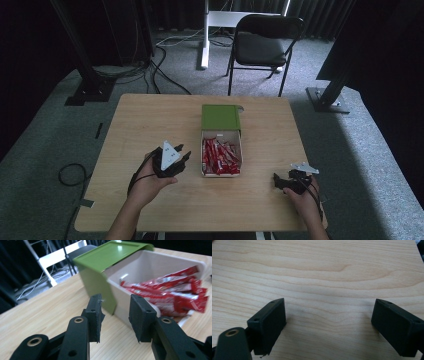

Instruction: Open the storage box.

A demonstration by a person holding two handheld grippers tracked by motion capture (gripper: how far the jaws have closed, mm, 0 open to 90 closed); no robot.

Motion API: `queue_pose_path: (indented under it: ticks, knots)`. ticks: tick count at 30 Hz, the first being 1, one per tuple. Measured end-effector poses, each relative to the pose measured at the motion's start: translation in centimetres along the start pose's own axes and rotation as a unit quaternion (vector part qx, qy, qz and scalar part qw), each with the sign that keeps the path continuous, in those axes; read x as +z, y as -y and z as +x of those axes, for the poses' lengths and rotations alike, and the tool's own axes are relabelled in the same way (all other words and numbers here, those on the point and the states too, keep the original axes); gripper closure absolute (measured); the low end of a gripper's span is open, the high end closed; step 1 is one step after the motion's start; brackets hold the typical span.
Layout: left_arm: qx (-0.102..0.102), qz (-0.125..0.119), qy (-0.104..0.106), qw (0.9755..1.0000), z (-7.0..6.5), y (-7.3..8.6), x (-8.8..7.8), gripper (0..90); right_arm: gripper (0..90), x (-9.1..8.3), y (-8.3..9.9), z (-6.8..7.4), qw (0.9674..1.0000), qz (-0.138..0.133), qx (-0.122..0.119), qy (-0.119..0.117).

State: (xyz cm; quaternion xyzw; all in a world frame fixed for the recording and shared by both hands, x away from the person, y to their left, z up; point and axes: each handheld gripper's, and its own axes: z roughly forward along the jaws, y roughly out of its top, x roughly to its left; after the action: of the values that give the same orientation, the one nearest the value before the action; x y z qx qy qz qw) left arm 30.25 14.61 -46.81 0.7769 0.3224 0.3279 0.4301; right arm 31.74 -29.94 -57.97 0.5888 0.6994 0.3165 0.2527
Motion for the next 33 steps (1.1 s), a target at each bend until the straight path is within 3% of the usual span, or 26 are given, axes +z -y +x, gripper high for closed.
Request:
queue_pose_path:
  ticks: [9,21,28,31,32,33]
  knots:
    - [-0.039,0.018,-0.02,0.9989,1.6,2.5,-0.5,62.0,11.7,0.0,0.0,0.0,1.0,0.0,0.0,0.0]
    - [-0.089,0.048,-0.031,0.9944,2.8,6.1,-1.1,57.8,11.7,0.0,0.0,0.0,1.0,0.0,0.0,0.0]
    - [-0.123,0.062,-0.035,0.9898,3.4,8.1,-1.4,44.4,11.7,0.0,0.0,0.0,1.0,0.0,0.0,0.0]
    - [-0.129,0.067,-0.036,0.9887,3.5,8.6,-1.5,38.8,11.7,0.0,0.0,0.0,1.0,0.0,0.0,0.0]
    - [-0.139,0.071,-0.036,0.9871,3.7,8.9,-1.5,38.8,11.7,0.0,0.0,0.0,1.0,0.0,0.001,0.0]
    - [-0.144,0.071,-0.037,0.9864,3.8,9.1,-1.5,28.4,11.7,0.0,0.0,0.0,1.0,0.0,0.001,0.0]
